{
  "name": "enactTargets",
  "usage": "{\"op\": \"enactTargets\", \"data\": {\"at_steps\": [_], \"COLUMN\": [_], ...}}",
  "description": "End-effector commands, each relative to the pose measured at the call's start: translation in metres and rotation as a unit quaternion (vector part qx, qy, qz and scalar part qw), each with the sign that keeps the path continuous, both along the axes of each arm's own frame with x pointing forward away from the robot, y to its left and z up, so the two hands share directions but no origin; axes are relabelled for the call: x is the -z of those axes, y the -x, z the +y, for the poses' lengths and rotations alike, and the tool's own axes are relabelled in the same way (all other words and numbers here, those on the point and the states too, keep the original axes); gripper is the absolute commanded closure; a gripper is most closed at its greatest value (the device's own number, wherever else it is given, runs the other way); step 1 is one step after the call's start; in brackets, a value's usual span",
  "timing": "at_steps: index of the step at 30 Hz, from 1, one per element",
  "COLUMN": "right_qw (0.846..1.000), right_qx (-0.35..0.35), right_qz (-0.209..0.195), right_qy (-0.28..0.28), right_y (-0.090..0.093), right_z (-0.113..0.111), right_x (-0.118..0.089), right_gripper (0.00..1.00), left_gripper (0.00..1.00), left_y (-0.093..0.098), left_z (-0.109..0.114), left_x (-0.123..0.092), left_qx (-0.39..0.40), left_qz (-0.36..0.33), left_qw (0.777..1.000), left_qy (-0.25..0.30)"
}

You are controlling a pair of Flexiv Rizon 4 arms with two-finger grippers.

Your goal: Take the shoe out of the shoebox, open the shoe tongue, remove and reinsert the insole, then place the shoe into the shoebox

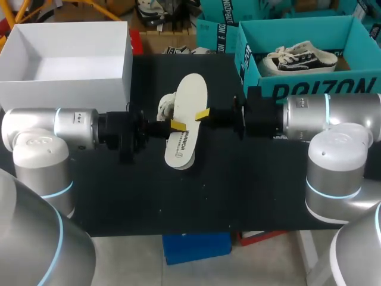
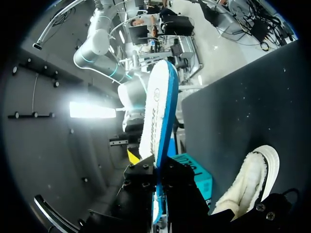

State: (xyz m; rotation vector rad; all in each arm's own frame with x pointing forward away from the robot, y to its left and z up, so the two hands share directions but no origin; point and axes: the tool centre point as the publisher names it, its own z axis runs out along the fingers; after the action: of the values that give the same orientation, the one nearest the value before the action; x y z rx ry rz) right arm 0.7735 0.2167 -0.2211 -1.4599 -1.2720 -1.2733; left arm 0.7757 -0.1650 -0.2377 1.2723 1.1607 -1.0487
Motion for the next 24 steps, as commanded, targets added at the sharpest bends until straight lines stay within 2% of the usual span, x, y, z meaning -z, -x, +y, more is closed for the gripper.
{"op": "enactTargets", "data": {"at_steps": [1,24], "right_qw": [1.000,1.000], "right_qx": [0.001,0.000], "right_qz": [-0.001,-0.001], "right_qy": [0.000,0.003], "right_y": [-0.0013,-0.0006], "right_z": [0.0040,0.0045], "right_x": [-0.0006,-0.0003], "right_gripper": [1.00,1.00], "left_gripper": [1.00,1.00], "left_y": [0.0008,-0.0021], "left_z": [-0.0008,-0.0007], "left_x": [0.0016,0.0072], "left_qx": [-0.001,-0.005], "left_qz": [-0.001,0.024], "left_qw": [1.000,1.000], "left_qy": [-0.002,-0.002]}}
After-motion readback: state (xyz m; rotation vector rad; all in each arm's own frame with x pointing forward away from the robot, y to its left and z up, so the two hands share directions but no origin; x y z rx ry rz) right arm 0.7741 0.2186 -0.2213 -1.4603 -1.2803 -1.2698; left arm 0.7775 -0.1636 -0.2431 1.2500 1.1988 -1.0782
